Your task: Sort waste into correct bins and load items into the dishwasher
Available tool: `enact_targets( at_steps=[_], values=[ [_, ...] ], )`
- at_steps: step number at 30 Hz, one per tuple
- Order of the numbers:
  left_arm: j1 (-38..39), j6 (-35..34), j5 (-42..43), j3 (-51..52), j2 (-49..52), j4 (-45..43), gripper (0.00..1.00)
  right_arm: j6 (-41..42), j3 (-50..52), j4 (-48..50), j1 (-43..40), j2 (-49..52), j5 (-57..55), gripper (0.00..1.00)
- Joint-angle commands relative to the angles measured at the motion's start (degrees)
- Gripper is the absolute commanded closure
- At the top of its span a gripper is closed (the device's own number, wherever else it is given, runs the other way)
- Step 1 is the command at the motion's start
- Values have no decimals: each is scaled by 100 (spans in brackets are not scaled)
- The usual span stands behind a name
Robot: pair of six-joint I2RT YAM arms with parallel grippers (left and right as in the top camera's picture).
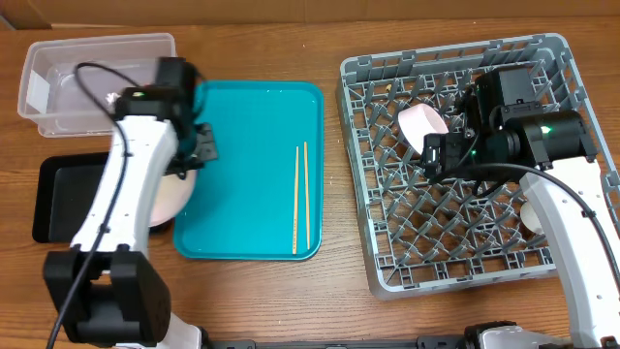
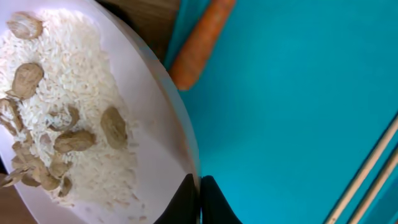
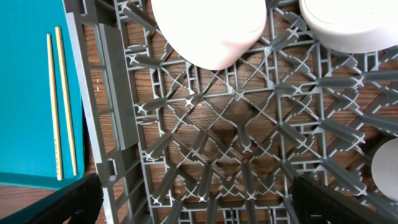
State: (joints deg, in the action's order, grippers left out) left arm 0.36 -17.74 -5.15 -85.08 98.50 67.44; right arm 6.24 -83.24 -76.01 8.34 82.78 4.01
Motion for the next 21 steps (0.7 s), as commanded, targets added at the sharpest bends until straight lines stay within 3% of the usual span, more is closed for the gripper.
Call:
enact_targets(
  at_steps=[1,10,16,21],
  values=[
    [-568,505,680,-177,7,-162,96,37,-105,24,-11,-26,-55,0],
    [-1993,1165,2494,-179,7,-284,96,37,-105,22,-11,-26,-55,0],
    [-3346,1812,4887,-177,7,-275,96,35,-105,22,-11,-26,-55,0],
    [-4026,1963,6022,-177,7,-114,96,35,-105,28,-11,-26,-57,0]
  ],
)
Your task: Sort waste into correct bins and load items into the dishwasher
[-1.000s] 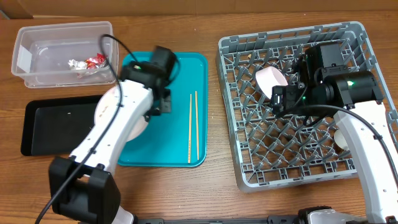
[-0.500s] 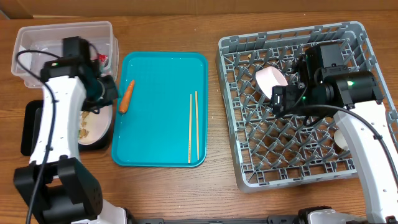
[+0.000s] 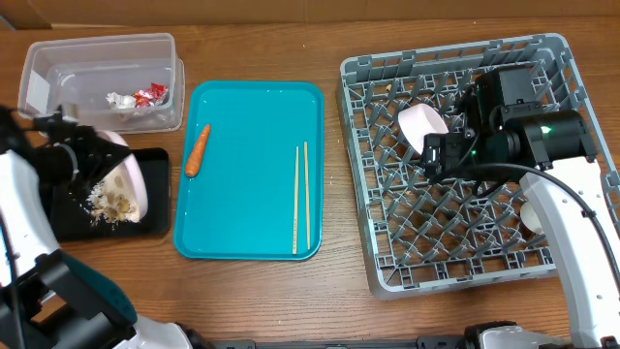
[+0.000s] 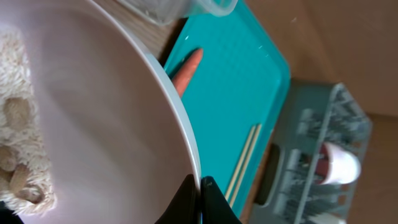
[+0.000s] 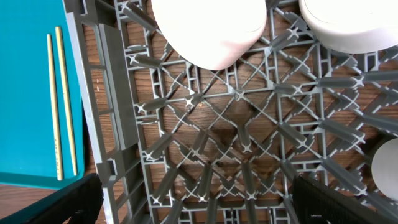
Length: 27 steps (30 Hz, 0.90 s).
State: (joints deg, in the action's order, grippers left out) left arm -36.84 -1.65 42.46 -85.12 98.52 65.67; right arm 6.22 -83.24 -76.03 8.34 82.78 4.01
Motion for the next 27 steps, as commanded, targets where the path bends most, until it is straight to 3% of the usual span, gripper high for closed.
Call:
enact_targets(
  at_steps=[1,4,14,18,19,23,27],
  values=[
    [-398,426,1508,-173,4,94,96,37,-105,33,-11,-26,-57,0],
    [-647,640,2188,-173,4,175,96,37,-105,31,-11,-26,-57,0],
    [-815,789,2627,-173,4,271,96,37,-105,26,-11,-26,-57,0],
    [-883,1714,3215,-173,4,748,96,37,-105,26,-11,-26,-57,0],
    [-894,1915,3167,-170,4,798,96,37,-105,26,-11,-26,-57,0],
    [-896,1325,1998,-166,48,671,96,37,-105,28,-11,-26,-151,0],
    [-883,1320,2173,-166,48,737,96,37,-105,28,-11,-26,-157,0]
  ],
)
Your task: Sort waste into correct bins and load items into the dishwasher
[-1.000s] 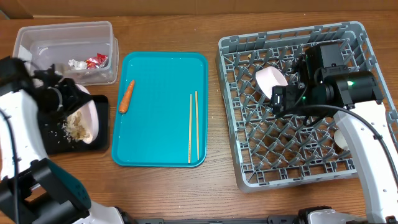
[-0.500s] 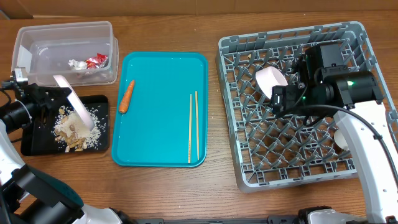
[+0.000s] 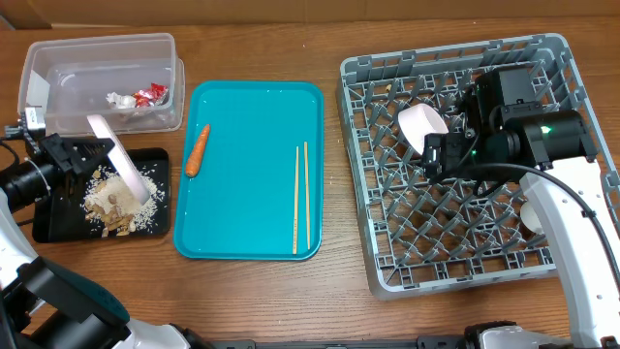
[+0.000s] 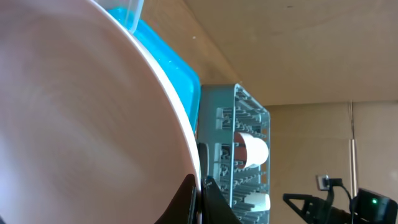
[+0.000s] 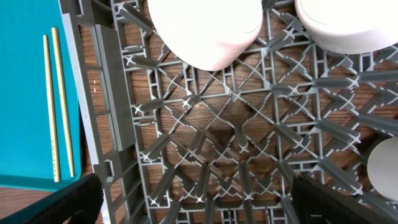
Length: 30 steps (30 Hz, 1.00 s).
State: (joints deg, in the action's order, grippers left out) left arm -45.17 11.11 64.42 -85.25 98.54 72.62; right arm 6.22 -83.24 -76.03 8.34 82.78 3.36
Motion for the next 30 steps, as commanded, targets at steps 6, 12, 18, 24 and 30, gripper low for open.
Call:
enact_targets(
  at_steps=[6,12,18,24,30],
  values=[
    [461,223,-57,-153,33,286,96,42,-105,31,-11,-26,-70,0],
    [2184,146,-1071,-153,33,166,96,42,-105,31,-11,-26,-70,0],
    [4238,-918,-2660,-151,59,-476,96,42,-105,70,-11,-26,-70,0],
    [6203,-2415,-4621,-149,433,-1082,96,37,-105,63,-11,-26,-72,0],
    [7200,-3648,-5023,-149,1250,-1600,96,37,-105,63,-11,-26,-72,0]
  ],
)
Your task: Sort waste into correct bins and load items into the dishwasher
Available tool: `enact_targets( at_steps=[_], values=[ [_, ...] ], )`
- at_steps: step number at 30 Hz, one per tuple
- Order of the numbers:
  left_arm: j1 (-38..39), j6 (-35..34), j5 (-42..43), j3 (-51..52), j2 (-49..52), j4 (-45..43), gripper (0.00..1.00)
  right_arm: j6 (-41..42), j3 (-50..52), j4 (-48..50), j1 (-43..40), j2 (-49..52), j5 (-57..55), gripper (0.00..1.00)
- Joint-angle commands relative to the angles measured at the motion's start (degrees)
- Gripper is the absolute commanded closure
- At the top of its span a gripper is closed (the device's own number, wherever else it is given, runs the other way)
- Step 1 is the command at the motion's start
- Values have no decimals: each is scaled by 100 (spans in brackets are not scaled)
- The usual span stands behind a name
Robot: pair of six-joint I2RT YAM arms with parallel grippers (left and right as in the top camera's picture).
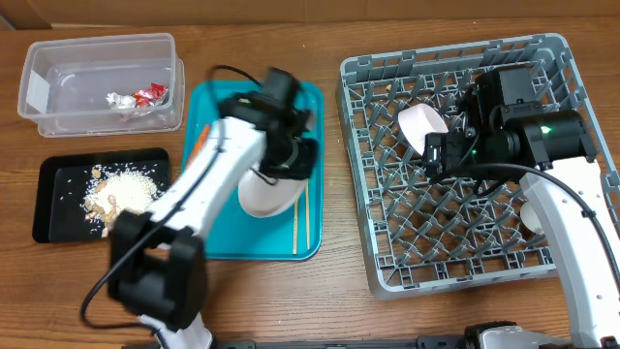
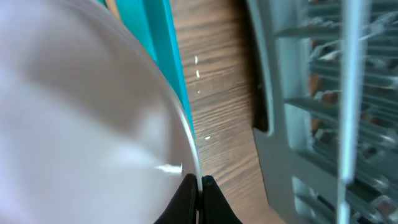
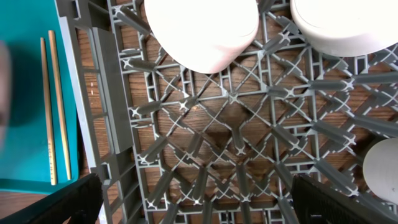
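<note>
My left gripper (image 1: 288, 167) is shut on the rim of an empty white plate (image 1: 263, 194), held over the right half of the teal tray (image 1: 228, 107). In the left wrist view the plate (image 2: 81, 124) fills the left side, the gripper (image 2: 199, 190) pinching its edge. The grey dish rack (image 1: 387, 262) stands to the right. Inside it a pink cup (image 1: 421, 126) lies near my right gripper (image 1: 448, 147), which hangs open over the grid (image 3: 236, 130). Rice and scraps (image 1: 111, 194) lie in the black tray (image 1: 53, 174).
Two chopsticks (image 3: 53, 106) lie on the teal tray beside the plate. An end of a carrot (image 1: 201, 141) shows by my left arm. A clear bin (image 1: 58, 53) holding wrappers stands at the back left. White bowls (image 3: 339, 25) sit in the rack.
My left gripper has moved with the plate from over the black tray at the far left to over the teal tray's right half, near the rack. The right gripper has barely shifted.
The plate, full of rice and scraps, was held at the teal tray's left edge. Then it was tilted over the black tray with food falling. Then it stood steep and bare, the rice in the black tray. Now the empty plate is near the rack.
</note>
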State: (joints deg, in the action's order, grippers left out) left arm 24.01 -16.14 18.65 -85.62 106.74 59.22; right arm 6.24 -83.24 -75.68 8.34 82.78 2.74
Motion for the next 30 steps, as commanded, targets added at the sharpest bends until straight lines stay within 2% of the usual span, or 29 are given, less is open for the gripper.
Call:
enact_targets(
  at_steps=[1,4,6,8,9,14,19,23,26,30],
  values=[
    [339,-920,-378,-111,483,-337,96,35,-105,28,-11,-26,-11,0],
    [529,-918,-210,-122,560,-603,94,35,-105,28,-11,-26,-11,0],
    [522,-894,-179,-179,560,-570,83,35,-105,26,-11,-26,-11,0],
    [404,-529,50,-302,544,-437,73,35,-105,22,-11,-26,-11,0],
    [352,-474,50,-358,525,-348,71,35,-105,15,-11,-26,-11,0],
    [-365,-2,39,-1010,238,791,70,33,-105,28,-9,-26,13,0],
    [-1443,162,-435,-1303,-590,1506,69,-50,-105,212,48,-26,1038,0],
    [-2785,164,-702,-1303,-1449,1926,62,-26,-105,455,780,-24,1150,0],
    [-3370,164,-723,-1303,-1692,2131,51,109,-105,739,1495,31,1038,0],
    [-3842,164,-723,-1300,-1725,2330,51,433,-105,1276,2527,404,503,0]
  ],
)
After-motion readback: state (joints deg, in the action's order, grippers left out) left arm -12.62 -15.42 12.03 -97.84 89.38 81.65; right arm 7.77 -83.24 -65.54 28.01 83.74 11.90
